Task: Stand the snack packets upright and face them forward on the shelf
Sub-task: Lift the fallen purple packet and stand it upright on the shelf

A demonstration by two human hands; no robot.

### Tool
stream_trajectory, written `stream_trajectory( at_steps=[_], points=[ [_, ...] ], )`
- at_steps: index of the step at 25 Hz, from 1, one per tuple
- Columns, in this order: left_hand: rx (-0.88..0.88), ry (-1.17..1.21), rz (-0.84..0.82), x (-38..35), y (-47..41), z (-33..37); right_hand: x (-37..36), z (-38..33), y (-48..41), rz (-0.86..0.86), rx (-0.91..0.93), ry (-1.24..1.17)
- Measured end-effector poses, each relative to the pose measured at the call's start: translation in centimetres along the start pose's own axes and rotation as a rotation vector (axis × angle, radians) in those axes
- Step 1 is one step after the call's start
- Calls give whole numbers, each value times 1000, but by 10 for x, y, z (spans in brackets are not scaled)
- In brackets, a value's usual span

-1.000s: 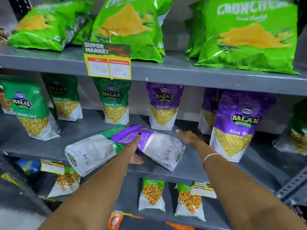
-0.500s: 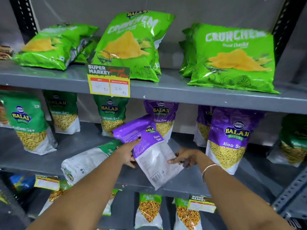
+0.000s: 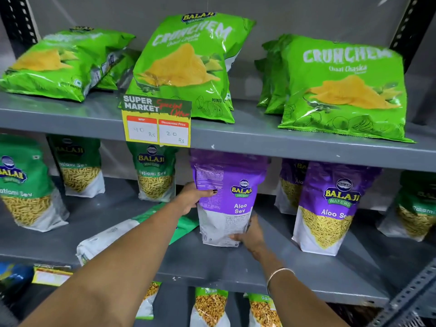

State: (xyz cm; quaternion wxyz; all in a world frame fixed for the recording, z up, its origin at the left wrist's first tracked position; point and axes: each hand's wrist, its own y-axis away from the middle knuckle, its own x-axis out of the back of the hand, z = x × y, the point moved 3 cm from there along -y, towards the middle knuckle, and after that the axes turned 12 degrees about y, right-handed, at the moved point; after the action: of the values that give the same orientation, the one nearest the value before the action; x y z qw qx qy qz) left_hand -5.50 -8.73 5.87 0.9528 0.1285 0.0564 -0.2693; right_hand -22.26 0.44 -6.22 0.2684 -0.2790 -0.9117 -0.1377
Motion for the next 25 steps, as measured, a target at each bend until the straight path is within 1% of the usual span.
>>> stream_trajectory(
  at_steps=[2, 4, 6, 9, 10, 12, 13, 14, 16, 17, 18, 20, 22, 23, 25],
  points=[
    [-13, 33, -9, 2, -6, -5, -2, 3, -4, 0, 12, 0],
    [18, 27, -30, 8, -10, -11, 1, -2, -2, -36, 3, 50],
    [105, -78, -89, 10, -6, -18, 7, -9, 2, -35, -5, 149],
    [199, -263, -109, 20, -4, -29, 16, -19, 10, 93, -67, 316],
    [226, -266, -122, 23, -3, -30, 18, -24, 14, 132, -74, 304],
    [287, -230, -158, 26, -2, -30, 18, -27, 17, 136, -49, 144],
    [309, -243, -162, 26, 0, -30, 16, -26, 15, 88, -44, 51],
    [323, -250, -174, 24, 2, -32, 16, -27, 18, 5, -49, -33],
    [278, -255, -160, 18, -1, -38, 16, -30, 26, -202, -31, -123],
    [228, -243, -128, 14, 0, -38, 17, -31, 30, -284, -13, -110],
    [179, -230, -103, 9, -4, -43, 16, -33, 32, -323, -1, -76],
    [132, -200, -73, 1, -10, -51, 11, -36, 32, -296, 22, 29],
    [130, -170, -118, -5, -9, -53, 2, -41, 33, -225, 64, 79],
    [122, -158, -127, -7, -9, -56, 1, -41, 32, -186, 74, 76],
    [110, -142, -131, -3, -10, -56, 4, -39, 27, -149, 49, -7]
  ],
)
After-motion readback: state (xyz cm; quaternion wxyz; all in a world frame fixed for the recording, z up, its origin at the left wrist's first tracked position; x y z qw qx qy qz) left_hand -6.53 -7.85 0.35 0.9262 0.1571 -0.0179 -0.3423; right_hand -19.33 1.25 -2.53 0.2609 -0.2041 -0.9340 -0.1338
